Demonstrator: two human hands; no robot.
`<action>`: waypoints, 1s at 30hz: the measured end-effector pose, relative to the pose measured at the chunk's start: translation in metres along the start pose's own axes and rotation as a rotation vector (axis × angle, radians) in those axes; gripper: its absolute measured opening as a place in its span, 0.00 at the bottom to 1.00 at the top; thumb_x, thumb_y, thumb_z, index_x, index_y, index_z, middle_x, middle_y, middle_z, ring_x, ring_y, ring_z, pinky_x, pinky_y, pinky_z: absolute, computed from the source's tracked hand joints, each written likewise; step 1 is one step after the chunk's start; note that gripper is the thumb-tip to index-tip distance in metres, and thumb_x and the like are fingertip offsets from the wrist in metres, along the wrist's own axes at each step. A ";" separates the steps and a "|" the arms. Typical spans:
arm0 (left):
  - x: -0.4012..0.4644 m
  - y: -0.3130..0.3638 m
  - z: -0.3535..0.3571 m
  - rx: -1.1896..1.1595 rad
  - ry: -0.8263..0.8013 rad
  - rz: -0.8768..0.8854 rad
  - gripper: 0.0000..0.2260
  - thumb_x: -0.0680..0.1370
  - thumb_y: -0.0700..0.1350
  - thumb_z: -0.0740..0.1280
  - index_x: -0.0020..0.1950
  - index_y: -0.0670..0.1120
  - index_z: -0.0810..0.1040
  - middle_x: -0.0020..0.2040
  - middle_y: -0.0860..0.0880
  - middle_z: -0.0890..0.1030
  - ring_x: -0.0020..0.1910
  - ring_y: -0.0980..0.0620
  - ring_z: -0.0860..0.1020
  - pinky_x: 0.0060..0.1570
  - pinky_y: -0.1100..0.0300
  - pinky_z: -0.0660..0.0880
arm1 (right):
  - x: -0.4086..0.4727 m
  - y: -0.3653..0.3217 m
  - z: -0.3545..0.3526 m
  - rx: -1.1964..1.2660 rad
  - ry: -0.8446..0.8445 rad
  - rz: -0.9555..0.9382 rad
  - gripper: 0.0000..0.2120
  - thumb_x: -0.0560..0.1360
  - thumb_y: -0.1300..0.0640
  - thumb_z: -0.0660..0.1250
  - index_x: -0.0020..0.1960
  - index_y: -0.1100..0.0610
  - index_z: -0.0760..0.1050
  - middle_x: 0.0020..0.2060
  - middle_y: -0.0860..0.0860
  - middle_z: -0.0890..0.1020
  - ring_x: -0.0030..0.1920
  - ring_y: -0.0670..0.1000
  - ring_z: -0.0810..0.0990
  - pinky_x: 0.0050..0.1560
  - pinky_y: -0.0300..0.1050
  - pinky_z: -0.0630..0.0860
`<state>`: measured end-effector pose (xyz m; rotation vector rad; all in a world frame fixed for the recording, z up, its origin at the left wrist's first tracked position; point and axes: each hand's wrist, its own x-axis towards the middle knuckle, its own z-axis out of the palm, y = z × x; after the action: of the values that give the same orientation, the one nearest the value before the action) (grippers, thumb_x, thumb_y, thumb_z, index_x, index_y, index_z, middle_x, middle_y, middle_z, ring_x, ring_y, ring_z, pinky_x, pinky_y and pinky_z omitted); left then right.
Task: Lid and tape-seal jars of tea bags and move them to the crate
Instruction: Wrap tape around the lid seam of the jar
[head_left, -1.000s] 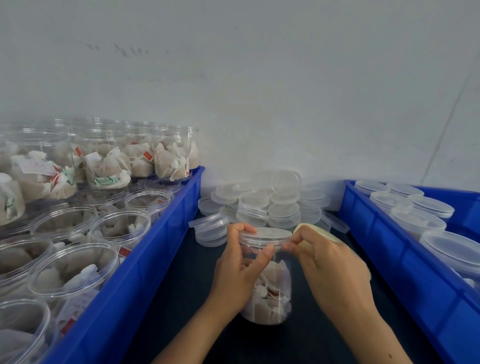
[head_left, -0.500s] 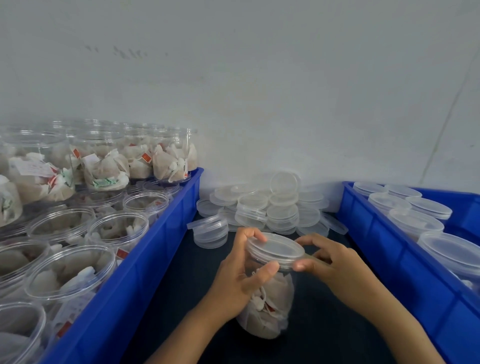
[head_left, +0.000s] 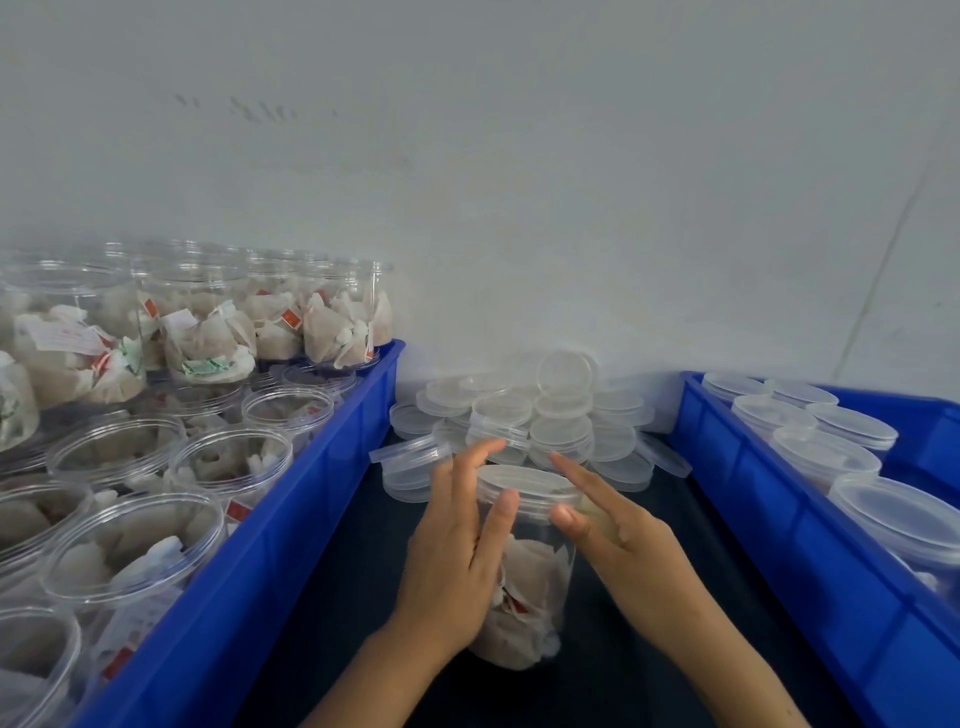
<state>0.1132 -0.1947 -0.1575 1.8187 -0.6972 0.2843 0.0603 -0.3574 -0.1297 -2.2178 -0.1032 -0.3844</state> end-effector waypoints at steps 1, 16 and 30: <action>-0.002 0.005 0.003 0.005 0.005 -0.021 0.25 0.69 0.78 0.50 0.64 0.76 0.56 0.66 0.59 0.71 0.57 0.63 0.76 0.59 0.53 0.75 | -0.001 0.000 0.003 -0.008 0.013 -0.006 0.23 0.67 0.27 0.55 0.61 0.18 0.57 0.51 0.41 0.81 0.55 0.40 0.77 0.56 0.37 0.73; 0.001 0.010 0.005 -0.310 0.147 -0.181 0.27 0.58 0.66 0.76 0.50 0.57 0.73 0.48 0.54 0.83 0.47 0.54 0.82 0.50 0.47 0.80 | -0.013 -0.016 -0.030 -0.334 -0.059 -0.027 0.22 0.70 0.30 0.52 0.60 0.33 0.71 0.33 0.39 0.81 0.34 0.39 0.79 0.39 0.38 0.73; 0.015 -0.009 -0.011 -0.480 0.010 -0.217 0.29 0.56 0.55 0.80 0.50 0.49 0.73 0.44 0.54 0.85 0.43 0.55 0.84 0.41 0.68 0.77 | -0.009 -0.004 -0.037 -0.472 -0.052 0.084 0.14 0.77 0.35 0.54 0.59 0.37 0.70 0.29 0.43 0.76 0.32 0.42 0.74 0.40 0.40 0.72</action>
<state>0.1319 -0.1873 -0.1529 1.4147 -0.5015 -0.0205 0.0419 -0.3830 -0.1087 -2.6874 0.0606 -0.3280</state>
